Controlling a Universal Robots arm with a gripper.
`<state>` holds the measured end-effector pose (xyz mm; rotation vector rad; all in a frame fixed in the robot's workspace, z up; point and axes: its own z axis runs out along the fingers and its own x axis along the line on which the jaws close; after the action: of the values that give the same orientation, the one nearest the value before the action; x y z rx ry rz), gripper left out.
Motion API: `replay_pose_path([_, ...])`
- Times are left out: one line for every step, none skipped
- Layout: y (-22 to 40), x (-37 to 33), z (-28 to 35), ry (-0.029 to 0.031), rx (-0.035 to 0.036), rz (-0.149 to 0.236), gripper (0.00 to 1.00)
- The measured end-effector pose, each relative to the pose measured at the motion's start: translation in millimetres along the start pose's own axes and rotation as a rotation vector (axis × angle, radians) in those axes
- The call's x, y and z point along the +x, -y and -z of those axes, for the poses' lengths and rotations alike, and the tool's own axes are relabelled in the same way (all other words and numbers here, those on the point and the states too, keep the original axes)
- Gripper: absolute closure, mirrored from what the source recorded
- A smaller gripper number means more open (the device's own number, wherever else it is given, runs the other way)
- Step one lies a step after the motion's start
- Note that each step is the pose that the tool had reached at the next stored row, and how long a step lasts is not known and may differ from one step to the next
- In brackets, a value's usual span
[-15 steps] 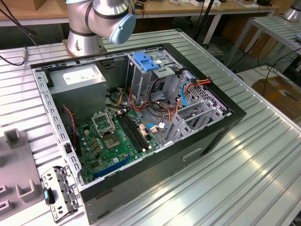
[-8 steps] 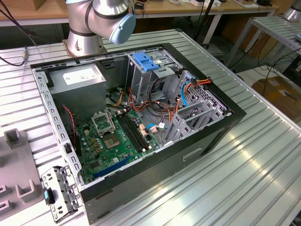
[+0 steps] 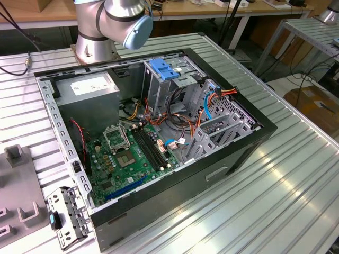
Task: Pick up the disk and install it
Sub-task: 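Pick up the disk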
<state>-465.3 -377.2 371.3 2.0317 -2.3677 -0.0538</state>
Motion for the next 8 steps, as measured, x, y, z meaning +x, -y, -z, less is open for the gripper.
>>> replay_pose_path([0.1, 0.0, -1.4, -0.0009, -0.0001, 0.023, 0.55])
replay_pose_path([0.1, 0.0, -2.4, -0.0015, 0.0002, 0.040, 0.55])
replay_pose_path([0.2, 0.0, -3.4, -0.0022, 0.0009, 0.058, 0.55])
replay_pose_path([0.2, 0.0, -4.0, -0.0024, 0.0020, 0.068, 0.55])
replay_pose_path([-0.1, 0.1, -4.8, -0.0025, 0.0035, 0.075, 0.55])
replay_pose_path([-0.6, 0.1, -5.9, -0.0025, 0.0049, 0.078, 0.55])
replay_pose_path([-1.2, 0.3, -7.3, -0.0012, 0.0061, 0.080, 0.55])
replay_pose_path([-1.5, 0.4, -7.8, 0.0002, 0.0065, 0.083, 0.55])
